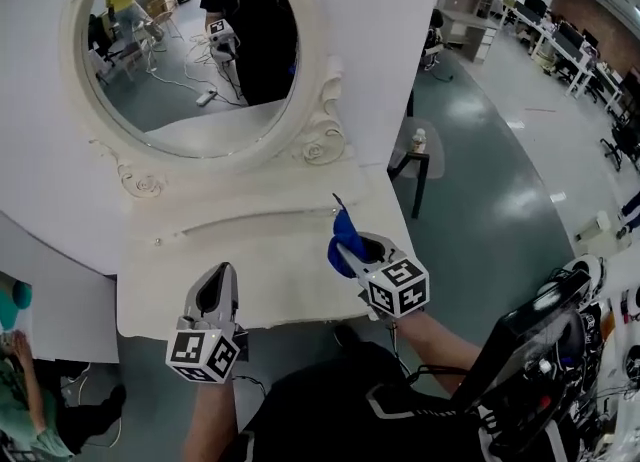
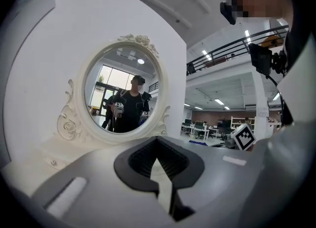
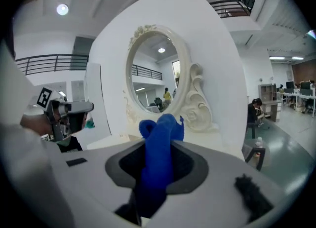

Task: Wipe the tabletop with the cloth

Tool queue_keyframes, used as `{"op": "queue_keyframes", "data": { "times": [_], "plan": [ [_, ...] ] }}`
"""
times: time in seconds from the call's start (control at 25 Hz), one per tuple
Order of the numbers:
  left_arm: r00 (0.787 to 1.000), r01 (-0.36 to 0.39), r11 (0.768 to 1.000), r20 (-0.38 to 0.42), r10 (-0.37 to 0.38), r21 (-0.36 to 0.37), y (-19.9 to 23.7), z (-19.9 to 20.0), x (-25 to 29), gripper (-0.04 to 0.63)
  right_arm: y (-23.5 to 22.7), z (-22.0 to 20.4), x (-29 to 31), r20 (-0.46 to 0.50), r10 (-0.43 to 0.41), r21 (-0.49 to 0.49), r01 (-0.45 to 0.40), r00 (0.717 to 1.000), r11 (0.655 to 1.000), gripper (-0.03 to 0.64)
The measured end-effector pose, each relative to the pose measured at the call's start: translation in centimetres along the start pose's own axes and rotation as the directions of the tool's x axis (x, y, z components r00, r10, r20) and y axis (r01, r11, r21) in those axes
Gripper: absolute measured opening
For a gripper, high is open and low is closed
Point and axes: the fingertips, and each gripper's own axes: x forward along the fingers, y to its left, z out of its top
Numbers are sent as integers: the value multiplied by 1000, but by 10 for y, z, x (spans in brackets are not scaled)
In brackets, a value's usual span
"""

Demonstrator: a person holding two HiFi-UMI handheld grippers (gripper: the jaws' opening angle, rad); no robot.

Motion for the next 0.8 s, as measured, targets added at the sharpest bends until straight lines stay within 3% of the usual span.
{"op": "queue_keyframes", "data": {
  "times": [0.4, 0.8],
  "plan": [
    [988, -119, 993, 96, 118, 8, 34, 42, -31, 8, 84, 95, 27, 136, 190, -79, -181, 972, 980, 106],
    [974, -201, 979, 110, 196, 29, 56, 53, -60, 8, 132, 114, 46, 133, 272, -143, -253, 953, 957, 98]
  ]
}}
